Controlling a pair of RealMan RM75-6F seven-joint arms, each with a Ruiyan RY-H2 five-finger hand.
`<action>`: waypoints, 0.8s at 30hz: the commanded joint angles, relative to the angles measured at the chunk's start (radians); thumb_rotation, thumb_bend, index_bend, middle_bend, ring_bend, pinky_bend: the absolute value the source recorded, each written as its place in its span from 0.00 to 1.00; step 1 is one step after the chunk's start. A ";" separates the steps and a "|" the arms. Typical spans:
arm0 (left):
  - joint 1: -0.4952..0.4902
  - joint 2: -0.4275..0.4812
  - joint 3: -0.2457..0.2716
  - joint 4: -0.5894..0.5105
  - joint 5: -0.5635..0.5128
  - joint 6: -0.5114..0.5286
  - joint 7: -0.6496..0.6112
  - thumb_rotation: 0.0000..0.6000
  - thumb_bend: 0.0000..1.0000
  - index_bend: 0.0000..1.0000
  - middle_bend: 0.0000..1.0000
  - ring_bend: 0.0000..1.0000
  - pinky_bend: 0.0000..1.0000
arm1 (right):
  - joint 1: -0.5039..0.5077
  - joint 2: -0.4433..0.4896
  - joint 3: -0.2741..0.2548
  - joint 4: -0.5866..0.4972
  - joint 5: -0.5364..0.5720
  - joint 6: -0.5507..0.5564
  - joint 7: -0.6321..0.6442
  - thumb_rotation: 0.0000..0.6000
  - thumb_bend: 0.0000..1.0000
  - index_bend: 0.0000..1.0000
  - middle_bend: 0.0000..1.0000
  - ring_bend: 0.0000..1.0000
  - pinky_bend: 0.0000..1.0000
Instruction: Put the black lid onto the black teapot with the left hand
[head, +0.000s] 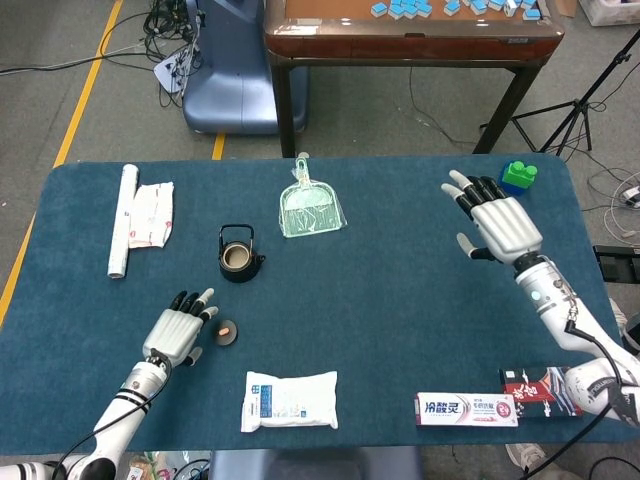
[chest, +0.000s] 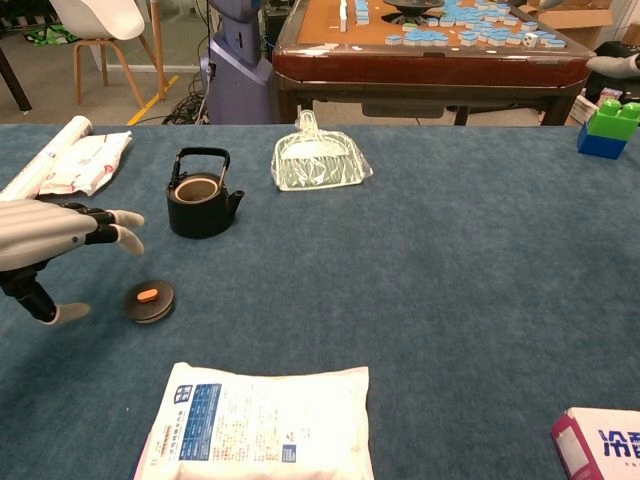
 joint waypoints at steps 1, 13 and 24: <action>-0.016 -0.017 0.004 0.000 -0.019 0.010 0.020 1.00 0.31 0.19 0.00 0.00 0.00 | -0.001 0.004 -0.004 0.008 -0.011 0.004 0.018 1.00 0.45 0.00 0.00 0.00 0.00; -0.068 -0.075 0.017 0.032 -0.081 0.026 0.059 1.00 0.31 0.19 0.00 0.00 0.00 | -0.002 0.008 -0.024 0.053 -0.044 0.004 0.083 1.00 0.45 0.00 0.00 0.00 0.00; -0.099 -0.094 0.034 0.048 -0.111 0.026 0.057 1.00 0.31 0.19 0.00 0.00 0.00 | -0.002 0.003 -0.036 0.079 -0.057 0.006 0.112 1.00 0.45 0.00 0.00 0.00 0.00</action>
